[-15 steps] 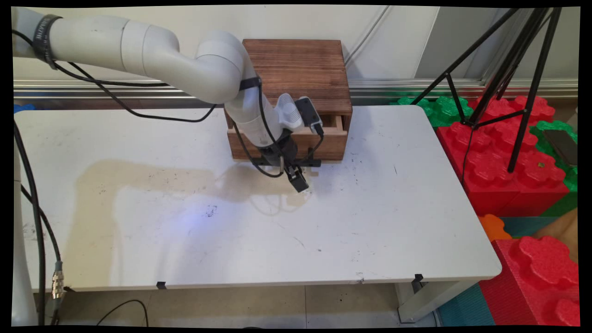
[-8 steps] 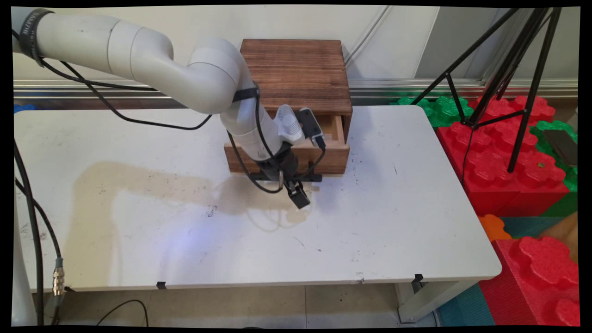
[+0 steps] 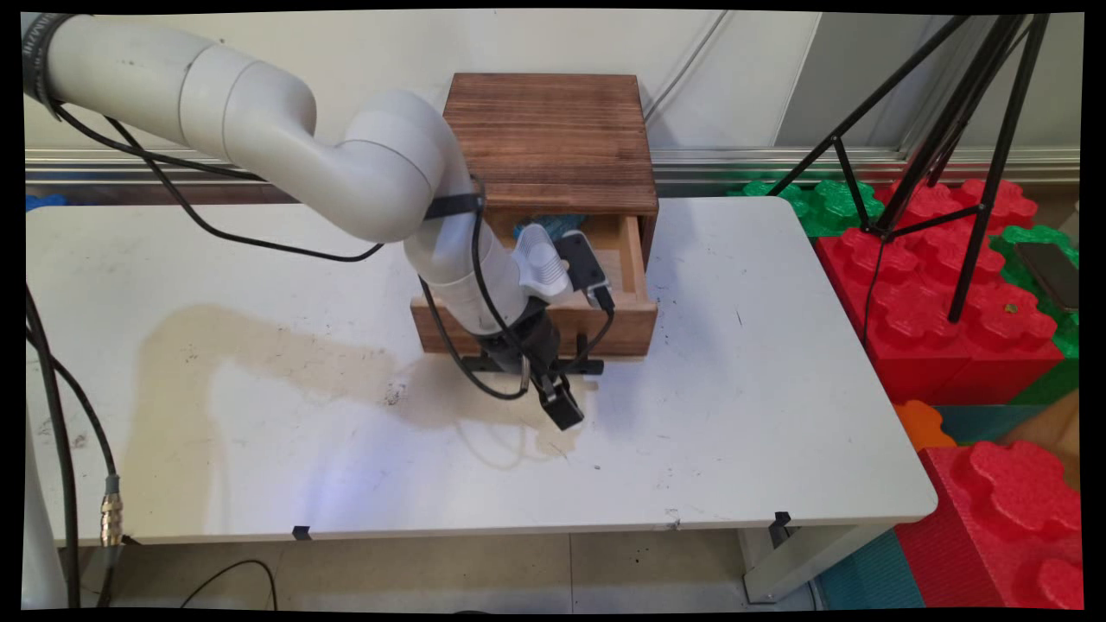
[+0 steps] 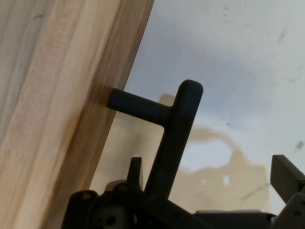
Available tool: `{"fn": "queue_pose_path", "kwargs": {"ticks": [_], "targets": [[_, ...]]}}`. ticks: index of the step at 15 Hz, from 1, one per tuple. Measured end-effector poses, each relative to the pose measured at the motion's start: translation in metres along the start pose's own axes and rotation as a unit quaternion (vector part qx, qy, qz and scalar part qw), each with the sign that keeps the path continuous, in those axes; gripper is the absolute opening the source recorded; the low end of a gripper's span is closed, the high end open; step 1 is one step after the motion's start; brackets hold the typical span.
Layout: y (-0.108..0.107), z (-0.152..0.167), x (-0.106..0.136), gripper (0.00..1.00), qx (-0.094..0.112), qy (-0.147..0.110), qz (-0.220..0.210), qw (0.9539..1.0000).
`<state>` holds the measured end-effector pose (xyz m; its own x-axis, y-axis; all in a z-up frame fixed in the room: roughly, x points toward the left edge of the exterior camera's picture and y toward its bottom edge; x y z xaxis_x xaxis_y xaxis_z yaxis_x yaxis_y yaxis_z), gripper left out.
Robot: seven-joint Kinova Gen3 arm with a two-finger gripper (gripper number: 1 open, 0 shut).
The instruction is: Open the drawer
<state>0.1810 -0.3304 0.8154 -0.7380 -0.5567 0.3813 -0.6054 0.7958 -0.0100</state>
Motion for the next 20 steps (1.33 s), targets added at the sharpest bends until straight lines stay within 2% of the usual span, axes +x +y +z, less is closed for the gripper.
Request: {"fn": "queue_pose_path", "kwargs": {"ticks": [9, 20], "targets": [[0.034, -0.005, -0.005, 1.0, -0.024, -0.006, -0.004, 0.9997], [0.066, -0.013, -0.008, 1.0, -0.046, -0.012, -0.01, 0.9988]]}}
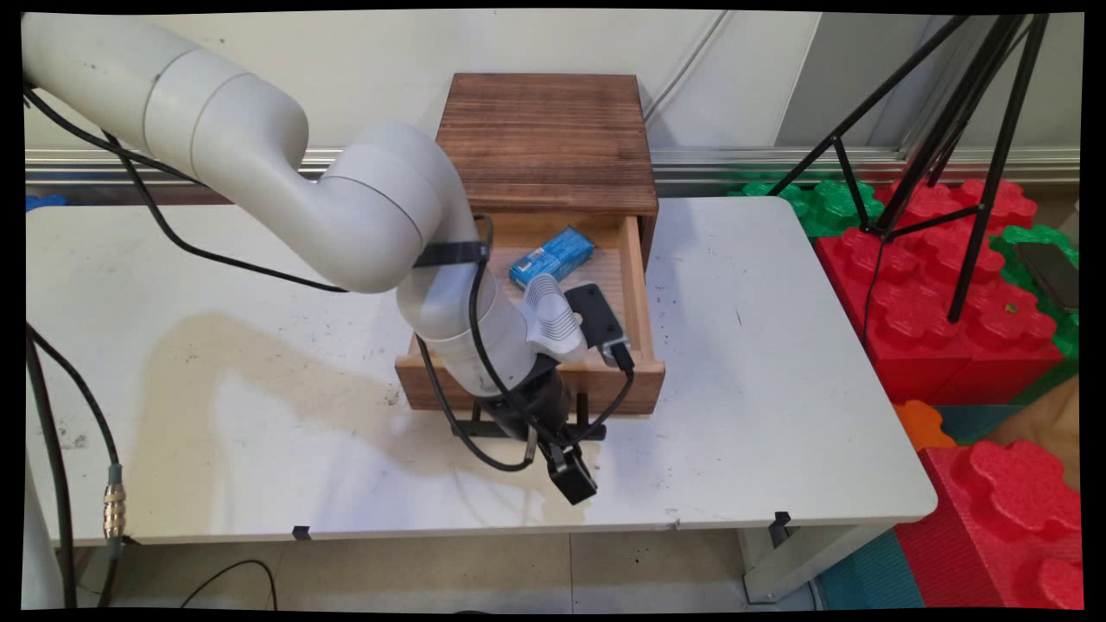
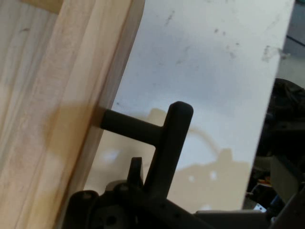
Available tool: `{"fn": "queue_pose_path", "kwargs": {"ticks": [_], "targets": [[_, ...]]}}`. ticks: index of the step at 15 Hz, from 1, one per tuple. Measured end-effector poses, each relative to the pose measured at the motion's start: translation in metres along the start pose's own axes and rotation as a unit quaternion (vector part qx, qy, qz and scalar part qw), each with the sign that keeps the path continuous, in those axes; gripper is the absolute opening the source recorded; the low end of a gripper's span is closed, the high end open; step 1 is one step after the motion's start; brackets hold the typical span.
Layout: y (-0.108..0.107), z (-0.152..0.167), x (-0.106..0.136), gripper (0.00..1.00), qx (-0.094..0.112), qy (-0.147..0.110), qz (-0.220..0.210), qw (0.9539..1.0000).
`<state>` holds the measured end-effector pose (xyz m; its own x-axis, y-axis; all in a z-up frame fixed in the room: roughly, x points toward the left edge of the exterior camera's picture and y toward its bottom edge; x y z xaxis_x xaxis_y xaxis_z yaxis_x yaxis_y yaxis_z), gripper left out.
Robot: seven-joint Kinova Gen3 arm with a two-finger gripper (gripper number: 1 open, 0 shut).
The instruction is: Open the drawer
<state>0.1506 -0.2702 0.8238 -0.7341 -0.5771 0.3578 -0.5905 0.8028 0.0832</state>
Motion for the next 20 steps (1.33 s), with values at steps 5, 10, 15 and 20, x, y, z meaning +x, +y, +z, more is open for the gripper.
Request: {"fn": "queue_pose_path", "kwargs": {"ticks": [5, 10, 15, 20], "targets": [[0.013, -0.002, -0.002, 1.0, -0.008, -0.004, -0.003, 1.0], [0.022, -0.004, -0.005, 1.0, -0.012, -0.007, -0.004, 0.9999], [0.027, -0.006, -0.008, 1.0, -0.014, -0.009, -0.004, 0.9999], [0.029, -0.007, -0.011, 1.0, -0.011, -0.008, -0.002, 0.9999]]}}
